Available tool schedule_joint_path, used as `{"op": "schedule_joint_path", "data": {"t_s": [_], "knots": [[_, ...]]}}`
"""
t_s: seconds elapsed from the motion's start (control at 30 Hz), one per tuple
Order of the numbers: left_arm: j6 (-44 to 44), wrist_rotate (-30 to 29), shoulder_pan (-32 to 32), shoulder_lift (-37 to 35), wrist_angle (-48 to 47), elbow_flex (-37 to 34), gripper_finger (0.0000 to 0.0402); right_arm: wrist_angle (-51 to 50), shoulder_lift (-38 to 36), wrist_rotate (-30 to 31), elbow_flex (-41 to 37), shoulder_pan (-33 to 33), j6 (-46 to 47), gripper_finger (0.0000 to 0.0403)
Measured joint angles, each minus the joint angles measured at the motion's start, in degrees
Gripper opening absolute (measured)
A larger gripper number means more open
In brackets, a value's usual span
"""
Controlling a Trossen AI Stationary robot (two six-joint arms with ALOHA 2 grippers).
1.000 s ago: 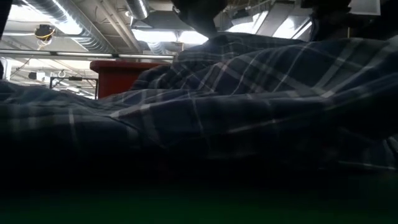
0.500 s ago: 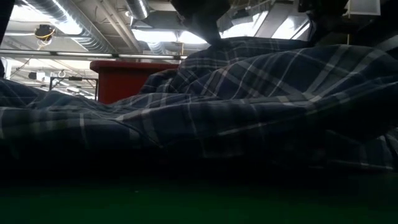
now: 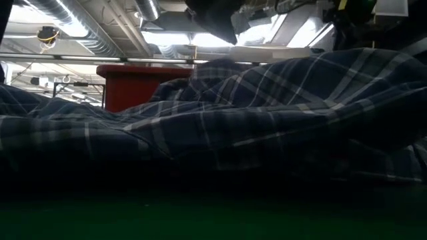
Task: Fold Laundry from Bin
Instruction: Fold the blue shirt
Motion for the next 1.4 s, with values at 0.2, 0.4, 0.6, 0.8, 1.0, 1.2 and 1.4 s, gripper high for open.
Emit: {"op": "schedule_joint_path", "data": {"t_s": [0.2, 0.4, 0.6, 0.8, 1.0, 1.2, 1.4], "knots": [[0.0, 1.7, -2.6, -3.4, -0.5, 0.0, 0.0098, -2.5, 0.0, -4.9, 0.0, -3.3, -0.6, 0.0175], [-1.2, 10.2, -7.7, -5.5, -1.0, 0.0, 0.0098, -3.3, 0.0, -31.0, 0.0, -1.9, 0.1, 0.0181], [-9.3, 23.1, -13.8, -5.5, -4.7, 0.1, 0.0098, 2.6, 0.0, -37.7, 0.0, 13.1, 11.4, 0.0182], [-17.5, 28.3, -20.0, -5.3, -10.0, 0.1, 0.0098, 12.8, 1.4, -35.7, 0.0, 31.8, 23.3, 0.0182], [-24.4, 28.6, -25.8, -5.3, -9.7, -1.1, 0.0098, 16.2, 8.7, -30.9, -0.1, 46.5, 25.7, 0.0182], [-32.1, 28.6, -30.6, -5.3, -7.3, -4.2, 0.0098, 20.5, 17.9, -31.7, -0.1, 54.8, 25.5, 0.0182], [-36.6, 28.5, -33.2, -5.3, -4.7, -5.6, 0.0098, 21.0, 24.5, -33.3, -0.1, 57.1, 25.0, 0.0182]]}}
